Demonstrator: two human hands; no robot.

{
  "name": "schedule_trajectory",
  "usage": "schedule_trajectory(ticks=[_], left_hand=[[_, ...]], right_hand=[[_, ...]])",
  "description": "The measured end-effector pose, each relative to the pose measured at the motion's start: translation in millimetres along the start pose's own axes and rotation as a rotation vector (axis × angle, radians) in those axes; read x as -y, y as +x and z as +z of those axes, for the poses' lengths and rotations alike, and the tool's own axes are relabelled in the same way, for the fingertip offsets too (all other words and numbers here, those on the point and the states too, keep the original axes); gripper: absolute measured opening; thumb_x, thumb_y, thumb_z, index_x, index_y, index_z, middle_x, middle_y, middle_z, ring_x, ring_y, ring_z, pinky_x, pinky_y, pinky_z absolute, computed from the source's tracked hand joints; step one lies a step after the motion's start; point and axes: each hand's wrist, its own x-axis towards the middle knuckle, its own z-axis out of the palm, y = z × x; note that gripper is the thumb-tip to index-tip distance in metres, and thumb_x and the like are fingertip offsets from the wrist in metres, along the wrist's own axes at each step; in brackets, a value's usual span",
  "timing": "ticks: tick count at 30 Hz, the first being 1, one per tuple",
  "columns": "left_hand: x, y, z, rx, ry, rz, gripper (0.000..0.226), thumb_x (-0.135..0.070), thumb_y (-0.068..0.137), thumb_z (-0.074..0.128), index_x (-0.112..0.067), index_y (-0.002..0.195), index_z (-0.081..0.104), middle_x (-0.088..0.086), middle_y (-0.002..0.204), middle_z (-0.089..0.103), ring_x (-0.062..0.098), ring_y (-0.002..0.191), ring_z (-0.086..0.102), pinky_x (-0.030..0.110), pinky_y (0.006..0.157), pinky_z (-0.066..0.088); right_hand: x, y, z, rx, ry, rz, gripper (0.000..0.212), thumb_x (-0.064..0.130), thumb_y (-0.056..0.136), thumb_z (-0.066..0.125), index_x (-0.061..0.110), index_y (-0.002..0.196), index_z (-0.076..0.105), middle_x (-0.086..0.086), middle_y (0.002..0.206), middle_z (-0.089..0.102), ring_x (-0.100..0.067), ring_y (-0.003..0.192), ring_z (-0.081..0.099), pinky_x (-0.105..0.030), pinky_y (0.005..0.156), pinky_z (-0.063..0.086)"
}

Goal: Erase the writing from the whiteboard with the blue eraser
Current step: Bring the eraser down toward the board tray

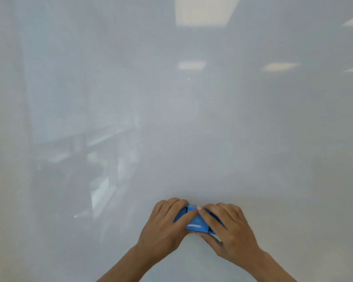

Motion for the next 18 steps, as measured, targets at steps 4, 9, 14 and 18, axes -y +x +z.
schedule_trajectory(ticks=[4,9,14,18], left_hand=[[-40.5,-41.3,14.2,0.115,-0.219,-0.111,0.029,-0.039,0.088,0.065,-0.017,0.1,0.051,0.005,0.117,0.065,0.02,0.109,0.056,0.032,0.09,0.043],[-83.5,-93.3,37.3,0.302,-0.37,-0.236,0.035,-0.045,0.085,0.068,-0.017,0.099,0.053,0.006,0.122,0.066,0.021,0.111,0.059,0.031,0.094,0.044],[-125.7,-140.2,61.8,0.447,-0.424,-0.338,0.035,-0.036,0.074,0.083,-0.009,0.087,0.065,0.008,0.12,0.068,0.025,0.107,0.065,0.036,0.09,0.053],[-143.9,-172.1,76.8,0.556,-0.419,-0.341,0.033,-0.029,0.067,0.087,-0.007,0.086,0.071,0.012,0.116,0.07,0.028,0.103,0.069,0.04,0.088,0.056]], right_hand=[[25.6,-67.4,1.0,0.037,0.098,0.129,0.045,0.044,0.091,0.067,0.016,0.125,0.055,-0.003,0.123,0.054,-0.021,0.107,0.055,-0.033,0.095,0.039],[53.8,-142.8,4.5,0.185,0.216,0.345,0.039,0.045,0.087,0.069,0.019,0.112,0.054,-0.002,0.124,0.056,-0.022,0.108,0.055,-0.033,0.095,0.04],[77.0,-204.4,9.8,0.337,0.343,0.515,0.042,0.035,0.082,0.078,0.017,0.113,0.056,-0.006,0.124,0.061,-0.019,0.113,0.052,-0.032,0.099,0.044],[91.3,-243.1,18.9,0.562,0.499,0.709,0.042,0.015,0.076,0.086,0.008,0.112,0.064,-0.009,0.125,0.063,-0.024,0.114,0.058,-0.042,0.091,0.058]])
